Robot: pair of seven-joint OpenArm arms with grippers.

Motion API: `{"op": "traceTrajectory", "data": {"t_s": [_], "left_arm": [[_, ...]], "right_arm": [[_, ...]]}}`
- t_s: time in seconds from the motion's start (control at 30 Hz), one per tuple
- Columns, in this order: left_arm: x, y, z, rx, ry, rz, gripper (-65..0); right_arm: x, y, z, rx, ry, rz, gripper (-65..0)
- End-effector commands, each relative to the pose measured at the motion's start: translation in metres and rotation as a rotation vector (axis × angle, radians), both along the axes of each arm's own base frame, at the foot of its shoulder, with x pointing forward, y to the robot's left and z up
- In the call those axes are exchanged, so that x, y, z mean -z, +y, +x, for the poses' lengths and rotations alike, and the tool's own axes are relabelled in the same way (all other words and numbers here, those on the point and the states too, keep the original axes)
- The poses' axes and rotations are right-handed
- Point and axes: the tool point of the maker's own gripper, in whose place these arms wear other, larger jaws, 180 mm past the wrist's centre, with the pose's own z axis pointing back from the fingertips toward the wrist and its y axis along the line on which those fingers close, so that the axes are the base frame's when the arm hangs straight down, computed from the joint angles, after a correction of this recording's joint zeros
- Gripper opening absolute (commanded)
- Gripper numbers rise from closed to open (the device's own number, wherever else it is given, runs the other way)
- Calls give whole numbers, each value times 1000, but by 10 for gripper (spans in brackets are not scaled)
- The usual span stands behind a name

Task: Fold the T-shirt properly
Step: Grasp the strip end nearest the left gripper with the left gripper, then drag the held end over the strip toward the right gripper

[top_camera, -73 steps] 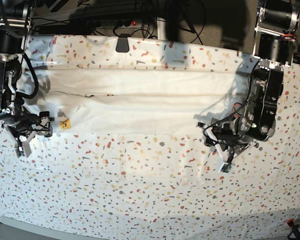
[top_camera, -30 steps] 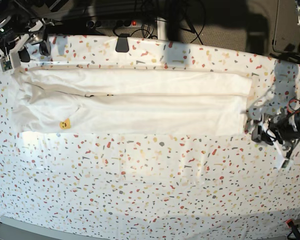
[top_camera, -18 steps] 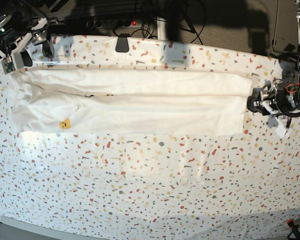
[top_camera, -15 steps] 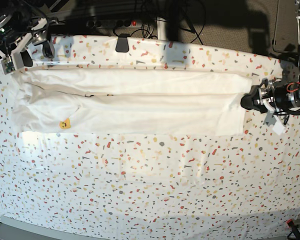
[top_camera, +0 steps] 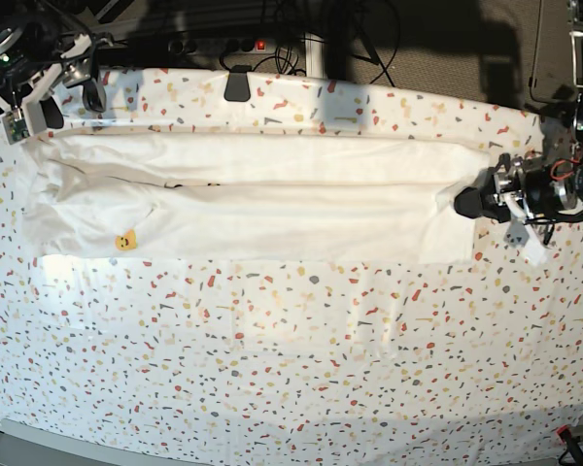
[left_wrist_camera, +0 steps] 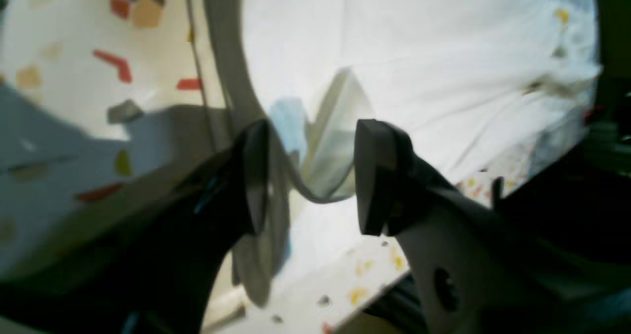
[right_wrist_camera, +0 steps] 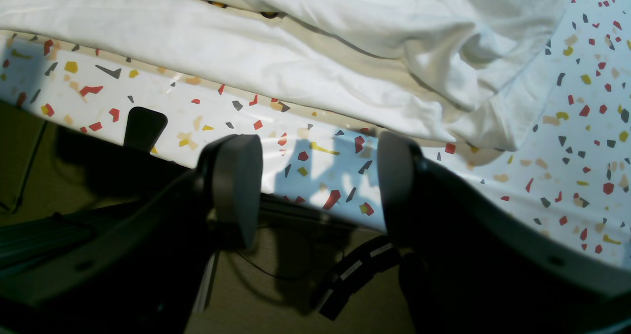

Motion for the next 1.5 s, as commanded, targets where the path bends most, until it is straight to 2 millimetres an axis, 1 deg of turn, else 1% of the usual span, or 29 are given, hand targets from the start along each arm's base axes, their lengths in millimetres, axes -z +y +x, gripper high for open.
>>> {"op": "traceTrajectory", "data": {"t_s": [0.0, 0.07, 0.13, 0.2, 0.27, 0.37, 0.4, 0.43, 0.47, 0.53, 0.57, 0.73, 0.8, 0.9, 1.0, 1.13, 1.27, 1.37, 1.47], "left_arm": [[-9, 6, 13, -9, -53, 30, -383], [-2, 11, 14, -6, -61, 93, -383], [0, 10, 10, 10, -39, 92, -383], [-4, 4, 7, 19, -29, 46, -383], [-12, -2, 9, 21, -48, -5, -383], [-16, -5, 11, 13, -55, -35, -385], [-16, -5, 11, 14, -54, -34, -402], [-16, -5, 11, 13, -55, -32, -438], [-16, -5, 11, 11, -57, -33, -496], [-16, -5, 11, 11, -57, -34, -632], [-16, -5, 11, 11, -56, -33, -650], [-16, -5, 11, 11, -56, -35, -650], [-16, -9, 10, 20, -53, -38, -650], [-18, -19, 10, 38, -59, -54, -650], [-24, -34, 13, 55, -84, -76, -650], [-32, -49, 17, 89, -133, -42, -650], [-46, -49, 28, 88, -197, 53, -650], [-66, -52, 34, 103, -265, 115, -650], [-88, -64, 32, 151, -323, 138, -650]], "right_arm": [[-8, 3, 3, -23, -28, -2, -284], [-8, 5, 3, -27, -28, 11, -284], [-8, 6, 3, -27, -26, 12, -284], [-8, 6, 3, -27, -26, 12, -284], [-8, 6, 3, -27, -26, 12, -284], [-8, 6, 3, -27, -26, 12, -284], [-8, 6, 3, -27, -25, 11, -284], [-8, 6, 3, -27, -25, 11, -284], [-8, 6, 3, -27, -25, 12, -284], [-8, 6, 3, -27, -25, 12, -284], [-8, 6, 3, -27, -25, 12, -284], [-8, 6, 3, -27, -26, 12, -284], [-8, 6, 3, -27, -27, 12, -284], [-8, 6, 3, -27, -27, 12, -284], [-8, 6, 3, -27, -27, 12, -284], [-8, 6, 3, -27, -26, 12, -284], [-8, 6, 3, -27, -27, 13, -284], [-8, 6, 3, -27, -27, 13, -284], [-8, 6, 3, -27, -28, 13, -284]]}}
